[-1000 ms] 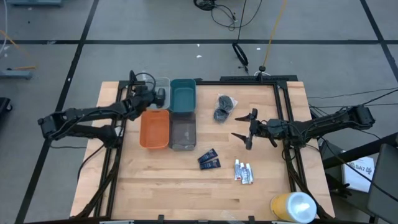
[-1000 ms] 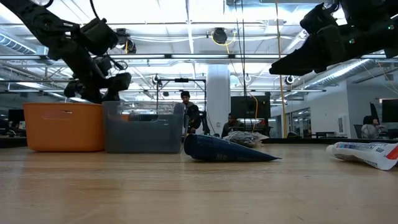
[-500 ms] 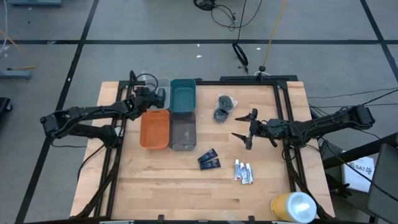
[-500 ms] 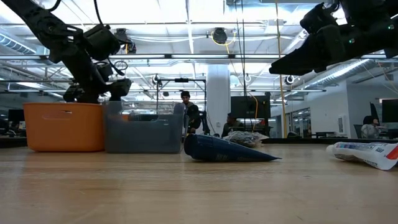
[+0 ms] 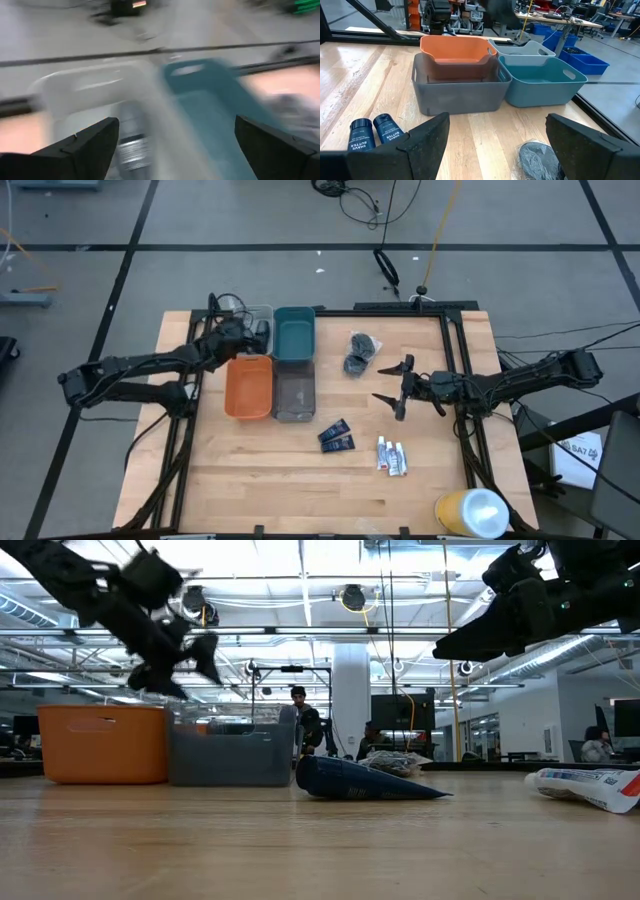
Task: Pick & Place Travel size toiletries
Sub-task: Put the right white toothpaste into the orange bin
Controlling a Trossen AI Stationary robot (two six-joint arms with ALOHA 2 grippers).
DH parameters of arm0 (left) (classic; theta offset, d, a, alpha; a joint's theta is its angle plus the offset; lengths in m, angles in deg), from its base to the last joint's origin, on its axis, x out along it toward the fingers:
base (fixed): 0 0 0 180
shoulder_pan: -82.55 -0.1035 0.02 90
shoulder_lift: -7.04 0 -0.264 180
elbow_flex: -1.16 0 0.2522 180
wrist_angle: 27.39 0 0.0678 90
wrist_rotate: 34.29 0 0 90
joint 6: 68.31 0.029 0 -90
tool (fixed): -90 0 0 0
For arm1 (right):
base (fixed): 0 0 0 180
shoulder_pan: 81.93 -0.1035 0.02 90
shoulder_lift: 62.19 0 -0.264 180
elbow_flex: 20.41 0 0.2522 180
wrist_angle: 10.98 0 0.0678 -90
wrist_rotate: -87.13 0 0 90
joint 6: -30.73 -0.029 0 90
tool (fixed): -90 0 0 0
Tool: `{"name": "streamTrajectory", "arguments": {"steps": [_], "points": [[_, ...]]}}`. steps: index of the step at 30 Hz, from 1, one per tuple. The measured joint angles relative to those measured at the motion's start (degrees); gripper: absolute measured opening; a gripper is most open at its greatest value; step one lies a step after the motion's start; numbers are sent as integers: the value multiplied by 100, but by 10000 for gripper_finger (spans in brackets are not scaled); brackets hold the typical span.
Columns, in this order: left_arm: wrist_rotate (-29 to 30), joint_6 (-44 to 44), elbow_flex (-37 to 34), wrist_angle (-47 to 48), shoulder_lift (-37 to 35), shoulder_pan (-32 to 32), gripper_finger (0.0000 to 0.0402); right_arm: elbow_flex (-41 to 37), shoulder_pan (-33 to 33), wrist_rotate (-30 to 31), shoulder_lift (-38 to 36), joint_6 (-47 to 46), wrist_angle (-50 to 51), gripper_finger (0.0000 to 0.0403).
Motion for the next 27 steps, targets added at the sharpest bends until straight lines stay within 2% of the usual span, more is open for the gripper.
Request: {"name": "streamTrajectory", "arguments": {"steps": [6,15,20,27], "points": [[-1261,1133,2,-792,-1101,872,370,0,-1,0,0,9,0,315],[-2086,2685,-231,-577,-2315,2740,369,0,-2,-2,0,107,2,315],[-2100,2841,-681,-629,-2605,3382,370,0,-2,-13,0,-33,0,315],[-1178,2837,-1324,-694,-2915,3802,378,0,-4,-342,2,-46,-82,315]]}}
